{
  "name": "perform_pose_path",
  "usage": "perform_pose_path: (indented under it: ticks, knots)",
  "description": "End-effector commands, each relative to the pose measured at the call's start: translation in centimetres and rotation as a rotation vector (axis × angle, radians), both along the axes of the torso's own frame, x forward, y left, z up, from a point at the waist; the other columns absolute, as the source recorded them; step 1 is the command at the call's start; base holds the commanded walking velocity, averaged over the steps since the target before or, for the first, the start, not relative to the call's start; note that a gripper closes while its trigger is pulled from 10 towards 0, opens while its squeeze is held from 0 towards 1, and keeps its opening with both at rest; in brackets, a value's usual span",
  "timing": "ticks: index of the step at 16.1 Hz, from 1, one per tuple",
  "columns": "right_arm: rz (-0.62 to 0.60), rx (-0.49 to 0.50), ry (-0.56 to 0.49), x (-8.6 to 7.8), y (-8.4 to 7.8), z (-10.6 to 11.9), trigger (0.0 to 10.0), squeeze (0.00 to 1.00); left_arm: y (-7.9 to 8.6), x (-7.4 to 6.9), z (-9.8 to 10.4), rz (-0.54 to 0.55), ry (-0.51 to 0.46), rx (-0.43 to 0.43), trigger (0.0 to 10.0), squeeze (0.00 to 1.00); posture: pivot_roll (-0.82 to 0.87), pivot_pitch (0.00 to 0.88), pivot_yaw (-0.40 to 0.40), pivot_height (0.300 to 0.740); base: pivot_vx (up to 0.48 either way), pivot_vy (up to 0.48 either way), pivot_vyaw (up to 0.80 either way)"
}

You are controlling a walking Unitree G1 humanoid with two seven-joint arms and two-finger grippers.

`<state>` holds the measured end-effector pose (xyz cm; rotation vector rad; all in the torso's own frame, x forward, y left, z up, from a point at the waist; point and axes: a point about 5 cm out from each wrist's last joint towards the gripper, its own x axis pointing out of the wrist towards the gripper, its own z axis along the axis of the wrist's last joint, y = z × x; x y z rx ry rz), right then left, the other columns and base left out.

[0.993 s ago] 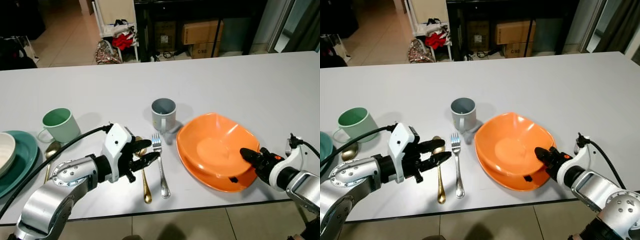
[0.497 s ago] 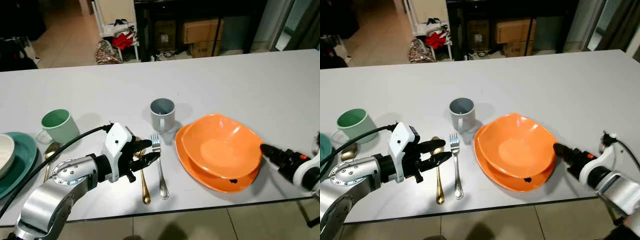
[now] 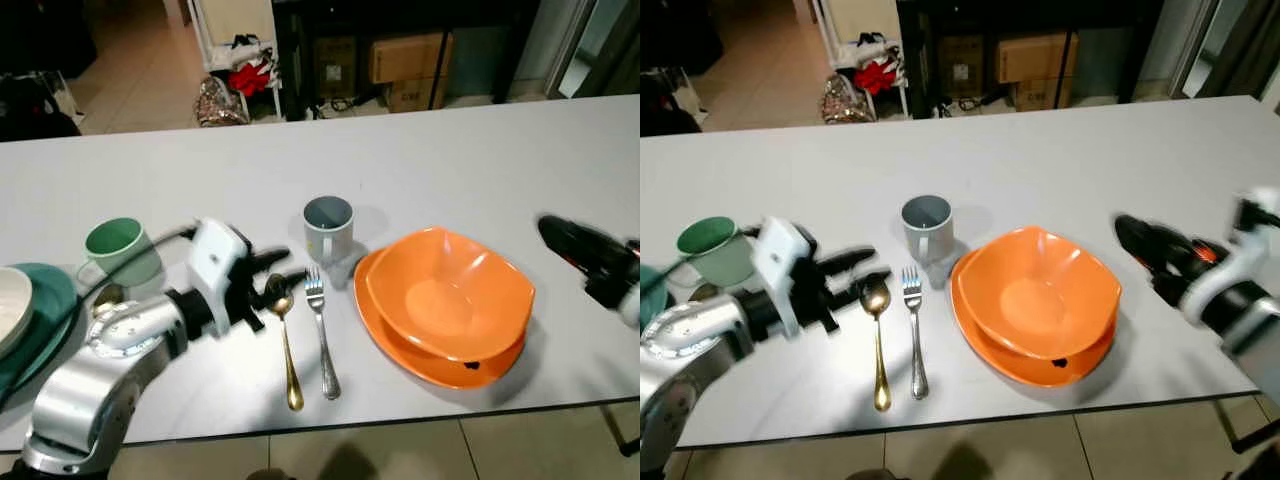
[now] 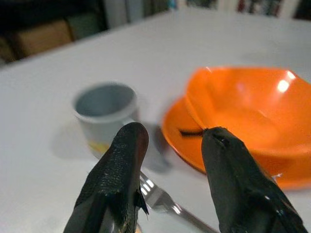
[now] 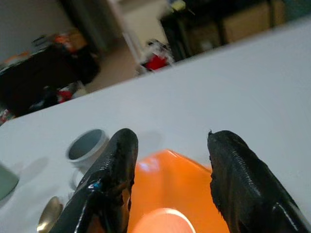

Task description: Setting the table

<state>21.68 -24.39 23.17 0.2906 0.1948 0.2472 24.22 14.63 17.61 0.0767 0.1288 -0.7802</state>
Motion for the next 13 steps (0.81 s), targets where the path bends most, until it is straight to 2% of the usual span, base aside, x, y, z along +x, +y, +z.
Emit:
perform_pose_path:
  ticks: [1, 2, 3, 4, 6, 7, 10, 13]
  knots:
    - [0.034, -0.067, -0.064, 0.2, 1.4, 0.7, 10.0, 0.00, 0.2, 0.4, 0.7, 0.066, -0.058, -0.004, 10.0, 0.00, 0.03, 0.000, 0.075, 0.740, 0.000, 0.000, 0.00]
    - [0.060, -0.106, -0.101, 0.7, 3.4, 0.7, 10.0, 0.00, 0.2, 1.1, 1.0, 0.165, -0.108, -0.015, 10.0, 0.00, 0.03, 0.000, 0.075, 0.740, 0.000, 0.000, 0.00]
    - [0.058, -0.120, -0.108, 1.1, 4.7, 0.3, 10.0, 0.00, 0.3, 1.4, 1.1, 0.225, -0.136, -0.017, 10.0, 0.00, 0.04, 0.000, 0.071, 0.740, 0.000, 0.000, 0.00]
    - [0.055, -0.127, -0.113, 1.3, 5.4, -0.1, 10.0, 0.00, 0.3, 1.5, 1.1, 0.262, -0.154, -0.017, 10.0, 0.00, 0.04, 0.000, 0.071, 0.740, 0.000, 0.000, 0.00]
    - [0.035, -0.202, -0.144, 1.7, 7.3, -0.8, 10.0, 0.00, 0.5, 1.6, 1.1, 0.323, -0.177, -0.018, 10.0, 0.00, 0.05, 0.000, 0.063, 0.740, 0.000, 0.000, 0.00]
    - [0.029, -0.201, -0.186, 1.8, 8.4, -0.8, 10.0, 0.00, 0.6, 1.5, 1.1, 0.340, -0.181, -0.024, 10.0, 0.00, 0.06, 0.000, 0.057, 0.740, 0.000, 0.259, 0.00]
    - [0.027, -0.186, -0.226, 1.9, 9.2, -1.1, 10.0, 0.00, 0.7, 1.3, 1.2, 0.355, -0.189, -0.025, 10.0, 0.00, 0.06, 0.000, 0.054, 0.740, 0.000, 0.345, 0.00]
    - [0.031, -0.223, -0.252, 1.8, 9.9, -2.0, 10.0, 0.00, 0.6, 1.2, 1.0, 0.368, -0.197, -0.020, 10.0, 0.00, 0.06, 0.000, 0.058, 0.740, 0.000, 0.356, 0.00]
